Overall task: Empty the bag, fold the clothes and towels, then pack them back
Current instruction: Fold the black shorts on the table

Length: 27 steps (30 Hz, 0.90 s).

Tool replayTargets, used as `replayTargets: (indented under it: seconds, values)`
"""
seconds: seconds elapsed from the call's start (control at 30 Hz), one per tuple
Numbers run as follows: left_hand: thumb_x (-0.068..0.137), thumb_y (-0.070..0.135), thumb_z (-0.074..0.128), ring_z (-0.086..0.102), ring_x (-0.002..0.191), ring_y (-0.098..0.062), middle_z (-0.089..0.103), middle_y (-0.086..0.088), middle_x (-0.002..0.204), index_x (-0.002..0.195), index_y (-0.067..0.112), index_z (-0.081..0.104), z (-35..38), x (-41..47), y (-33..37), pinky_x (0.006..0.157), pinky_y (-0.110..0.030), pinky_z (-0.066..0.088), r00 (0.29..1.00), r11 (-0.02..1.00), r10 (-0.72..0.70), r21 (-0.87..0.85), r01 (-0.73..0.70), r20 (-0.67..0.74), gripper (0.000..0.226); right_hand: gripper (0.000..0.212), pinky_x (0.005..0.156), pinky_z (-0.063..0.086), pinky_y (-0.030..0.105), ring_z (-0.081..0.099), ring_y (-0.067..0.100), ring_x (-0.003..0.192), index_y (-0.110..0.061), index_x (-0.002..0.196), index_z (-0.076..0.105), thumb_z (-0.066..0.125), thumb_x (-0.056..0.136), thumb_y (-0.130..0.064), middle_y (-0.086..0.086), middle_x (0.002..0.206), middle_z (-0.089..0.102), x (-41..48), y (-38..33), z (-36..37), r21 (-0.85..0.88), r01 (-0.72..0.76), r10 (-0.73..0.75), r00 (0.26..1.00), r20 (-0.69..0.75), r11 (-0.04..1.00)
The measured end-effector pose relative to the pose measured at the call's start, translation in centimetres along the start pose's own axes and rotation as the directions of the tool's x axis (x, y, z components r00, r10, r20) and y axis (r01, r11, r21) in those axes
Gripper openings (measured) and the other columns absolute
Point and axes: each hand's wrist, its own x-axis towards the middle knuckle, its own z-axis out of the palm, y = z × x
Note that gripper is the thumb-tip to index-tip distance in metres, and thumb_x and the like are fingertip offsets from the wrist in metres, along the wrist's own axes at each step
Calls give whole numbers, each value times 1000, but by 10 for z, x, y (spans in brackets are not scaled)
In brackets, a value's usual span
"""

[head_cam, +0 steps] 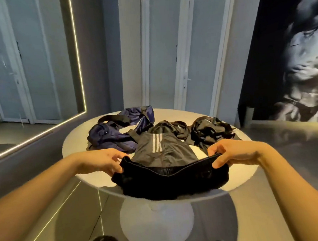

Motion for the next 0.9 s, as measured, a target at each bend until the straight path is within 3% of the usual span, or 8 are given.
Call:
replayTargets:
  seconds: [0.1,0.3,0.4,0.5,0.57,0.67,0.8,0.9]
  values:
    - [96,-5,56,71,99,-24,70,-11,102,108,5,63,10,-8,5,90,-36,57,996,998,-61,-31,63,62,17,13,79,57,35,68,27,95,-11,85,62,75,84,-8,15,93,65,-10,3,9,22,-21,19,998,57,1000]
    - [96,-1,59,66,110,-38,68,-18,111,115,1,61,-3,-14,13,95,-49,54,961,996,-24,-81,48,277,19,12,75,54,31,64,31,93,-9,88,63,75,86,-9,17,95,63,-23,-1,10,81,-25,11,985,169,996]
    - [88,8,68,64,111,-35,66,-19,116,119,1,61,-16,-13,21,88,-40,55,970,985,15,-170,27,242,33,13,72,52,28,63,24,87,-6,89,61,73,87,-9,12,90,62,-26,-2,4,134,10,-34,984,177,991]
    - [92,0,63,69,100,-24,72,-11,109,111,7,70,-25,-10,34,79,-31,57,996,969,44,-244,-23,82,22,8,74,56,29,65,27,92,-6,89,62,69,88,-7,15,97,64,-22,-1,-6,216,75,-98,991,96,974]
    - [96,-7,52,72,84,-15,75,-5,101,106,10,74,-30,-4,42,68,-24,57,997,947,34,-316,-52,-62,30,6,75,58,30,67,29,95,-7,91,65,70,87,-8,17,102,67,-14,-1,-17,265,131,-130,991,-23,955]
    - [99,-5,47,72,90,-15,76,-3,109,116,11,71,-36,16,44,75,-29,55,962,938,27,-325,-118,-271,34,25,80,57,35,67,31,97,-2,105,64,74,85,-12,20,109,68,10,3,-34,318,203,-122,959,-257,926]
    - [100,0,49,60,98,-22,72,2,93,101,14,67,-36,74,23,79,-34,46,794,889,-89,-408,-208,-601,23,27,93,56,44,71,31,102,3,118,65,67,93,-7,18,111,74,62,8,-44,350,253,-31,847,-531,902]
    - [97,-1,51,59,97,-24,66,-6,105,117,13,65,-30,128,-2,79,-33,46,666,884,-234,-440,-158,-709,28,19,83,56,38,71,29,97,0,111,67,64,98,-13,16,103,75,114,24,-39,360,190,86,774,-627,913]
